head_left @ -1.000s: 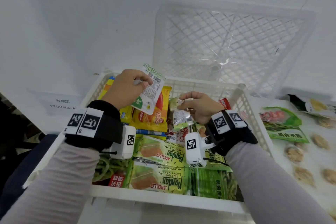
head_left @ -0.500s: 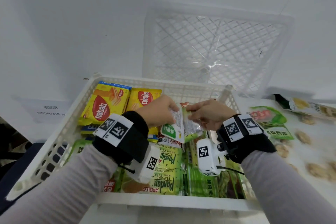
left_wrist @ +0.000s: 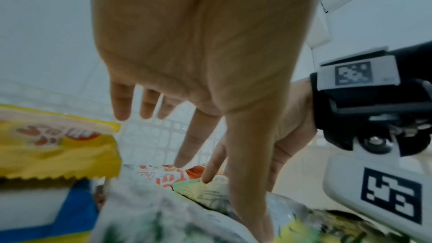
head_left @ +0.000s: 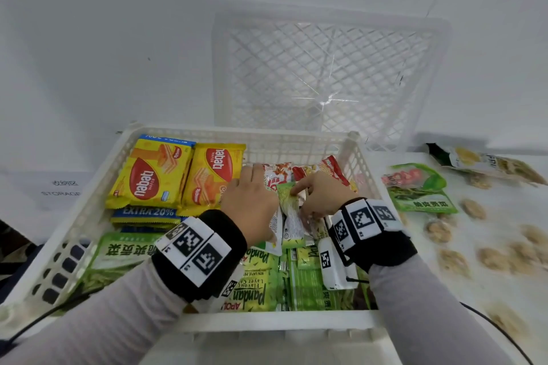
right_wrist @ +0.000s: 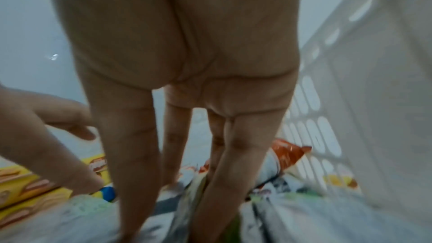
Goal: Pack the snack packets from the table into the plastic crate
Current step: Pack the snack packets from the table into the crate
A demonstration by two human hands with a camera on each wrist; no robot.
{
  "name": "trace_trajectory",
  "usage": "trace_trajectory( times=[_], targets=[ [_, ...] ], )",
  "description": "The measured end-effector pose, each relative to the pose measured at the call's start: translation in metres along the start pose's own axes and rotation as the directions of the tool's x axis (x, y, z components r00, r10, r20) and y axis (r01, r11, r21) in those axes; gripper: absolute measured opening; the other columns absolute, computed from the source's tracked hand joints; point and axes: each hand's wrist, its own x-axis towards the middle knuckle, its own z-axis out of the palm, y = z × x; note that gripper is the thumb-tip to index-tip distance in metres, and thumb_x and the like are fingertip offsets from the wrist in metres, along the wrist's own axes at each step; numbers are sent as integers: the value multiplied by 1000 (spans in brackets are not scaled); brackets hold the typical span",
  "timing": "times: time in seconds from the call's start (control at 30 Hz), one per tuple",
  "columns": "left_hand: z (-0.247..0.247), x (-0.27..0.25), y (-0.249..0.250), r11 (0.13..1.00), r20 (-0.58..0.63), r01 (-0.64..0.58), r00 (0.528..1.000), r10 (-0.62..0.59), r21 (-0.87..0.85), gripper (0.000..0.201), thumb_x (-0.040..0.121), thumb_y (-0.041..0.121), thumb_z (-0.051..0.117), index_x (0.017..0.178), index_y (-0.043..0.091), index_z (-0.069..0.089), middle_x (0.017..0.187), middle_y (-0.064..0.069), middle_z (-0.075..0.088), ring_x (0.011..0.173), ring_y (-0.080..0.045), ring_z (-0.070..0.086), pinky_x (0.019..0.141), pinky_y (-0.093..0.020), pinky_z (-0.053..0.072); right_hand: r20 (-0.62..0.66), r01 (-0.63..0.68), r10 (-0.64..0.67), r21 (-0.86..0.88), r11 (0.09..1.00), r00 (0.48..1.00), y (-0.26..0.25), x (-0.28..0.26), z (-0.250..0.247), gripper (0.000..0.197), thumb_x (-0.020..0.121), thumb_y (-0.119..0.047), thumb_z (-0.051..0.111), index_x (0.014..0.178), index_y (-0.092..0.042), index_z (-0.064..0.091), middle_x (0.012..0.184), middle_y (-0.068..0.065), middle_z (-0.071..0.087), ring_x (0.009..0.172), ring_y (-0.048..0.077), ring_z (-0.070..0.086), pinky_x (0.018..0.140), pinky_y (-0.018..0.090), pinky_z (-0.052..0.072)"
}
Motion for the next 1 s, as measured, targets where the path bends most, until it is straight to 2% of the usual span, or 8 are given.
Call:
trace_trajectory(
  times=[0.07,0.13,0.27,0.4,0.53,0.67,0.87,1.0],
  targets=[
    [3,3,-6,997,40,-80,996,80,-3,52,76,50,69,109,12,59,156,-19,-10,144,-37,-4,115,-49,11,-4,25,-26,-68,997,1000,0,-1,-2,50,76,1,70,120,-20,62,83,-4,51,68,13,51,61,22,46],
    [6,7,-14,990,130,-141,982,140,-3,58,81,46,66,125,10,53,156,-17,-12,145,-33,-8,117,-44,2,-5,58,-59,-142,988,998,0,-3,-3,47,77,-7,74,120,-20,64,81,-8,50,80,14,53,71,23,46],
    [17,7,-12,975,266,-181,954,142,130,84,93,52,42,150,4,2,157,-16,-7,146,-28,-6,117,-41,-3,72,104,-86,-300,948,994,-2,-8,-4,53,77,-20,76,127,-23,60,127,2,56,117,19,51,95,29,43],
    [23,7,1,975,338,-125,940,57,184,82,97,53,25,147,-1,-13,155,-18,-17,145,-29,-13,118,-40,-6,151,108,-50,-412,905,987,-2,-11,-2,63,77,-28,75,134,-25,51,143,3,42,131,23,40,111,39,32],
    [19,5,4,986,339,-107,939,58,127,70,102,41,20,146,-3,-12,154,-21,-17,145,-30,-11,119,-40,-3,-67,216,-253,-342,915,965,-9,-13,-4,37,86,-11,65,122,-17,62,138,3,49,127,19,46,108,29,34],
    [11,5,3,988,318,-154,938,137,29,63,96,-1,30,146,-6,-8,155,-24,-12,145,-32,-7,119,-43,10,3,207,-218,-328,922,976,-12,-11,5,25,89,-7,60,112,-12,69,120,3,65,112,17,58,100,28,44],
    [12,7,4,985,414,-161,902,120,66,62,97,3,27,145,-8,-11,153,-26,-17,144,-36,-12,119,-45,6,173,220,-154,-479,850,973,-10,-12,12,51,86,-31,66,129,-9,53,125,7,59,114,24,55,100,34,43],
    [12,9,4,990,428,-140,897,114,29,62,96,4,24,145,-6,-12,153,-24,-19,143,-35,-14,119,-44,3,237,247,-139,-525,815,962,-9,-13,19,39,96,-32,50,125,-6,51,122,11,57,111,26,54,96,34,43]
  ],
)
